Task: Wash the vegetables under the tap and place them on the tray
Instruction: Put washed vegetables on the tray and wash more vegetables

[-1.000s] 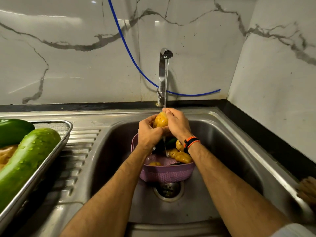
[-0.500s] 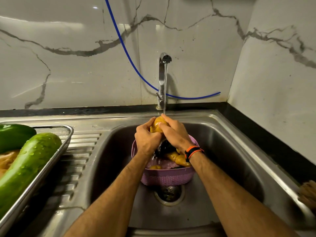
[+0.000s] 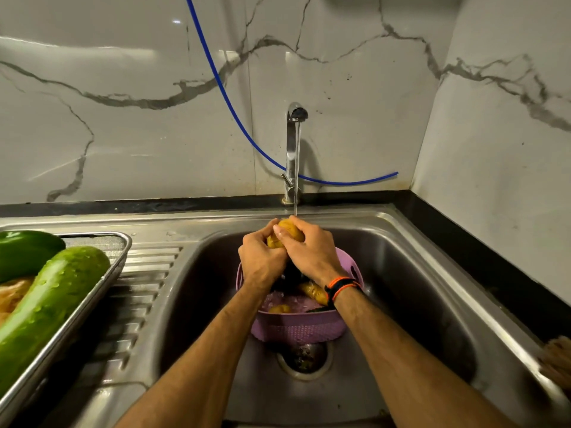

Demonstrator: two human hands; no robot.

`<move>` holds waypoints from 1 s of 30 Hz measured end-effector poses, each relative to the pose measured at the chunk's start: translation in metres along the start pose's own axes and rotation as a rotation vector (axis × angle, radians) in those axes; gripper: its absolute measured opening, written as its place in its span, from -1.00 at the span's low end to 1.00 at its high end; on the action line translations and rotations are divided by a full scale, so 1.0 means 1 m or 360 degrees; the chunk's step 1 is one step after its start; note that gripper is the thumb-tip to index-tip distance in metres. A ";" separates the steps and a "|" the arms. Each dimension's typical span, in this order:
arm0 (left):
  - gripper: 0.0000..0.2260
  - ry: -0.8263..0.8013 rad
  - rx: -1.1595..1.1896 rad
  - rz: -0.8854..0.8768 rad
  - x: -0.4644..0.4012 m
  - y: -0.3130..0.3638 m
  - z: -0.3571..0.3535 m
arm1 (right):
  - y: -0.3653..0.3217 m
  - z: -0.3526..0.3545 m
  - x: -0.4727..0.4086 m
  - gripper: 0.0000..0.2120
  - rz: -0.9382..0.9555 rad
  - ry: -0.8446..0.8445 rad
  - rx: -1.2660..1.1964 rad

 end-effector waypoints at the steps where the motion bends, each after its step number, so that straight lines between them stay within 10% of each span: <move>1: -0.67 -0.0026 0.0001 -0.0020 0.001 0.001 -0.003 | 0.000 -0.002 -0.002 -0.43 -0.0028 -0.0037 -0.0018; 30: -0.64 0.0045 -0.0066 -0.0017 0.002 0.010 -0.001 | 0.006 -0.004 0.000 -0.48 -0.0047 -0.0072 -0.0130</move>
Point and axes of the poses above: each hand's wrist, its own x-axis away from the middle knuckle, its own z-axis out of the back of the hand, y = z × x, the point moved 7 cm from there along -x, towards the middle knuckle, and after that the axes turned 15 degrees about -y, right-handed, at the moved point
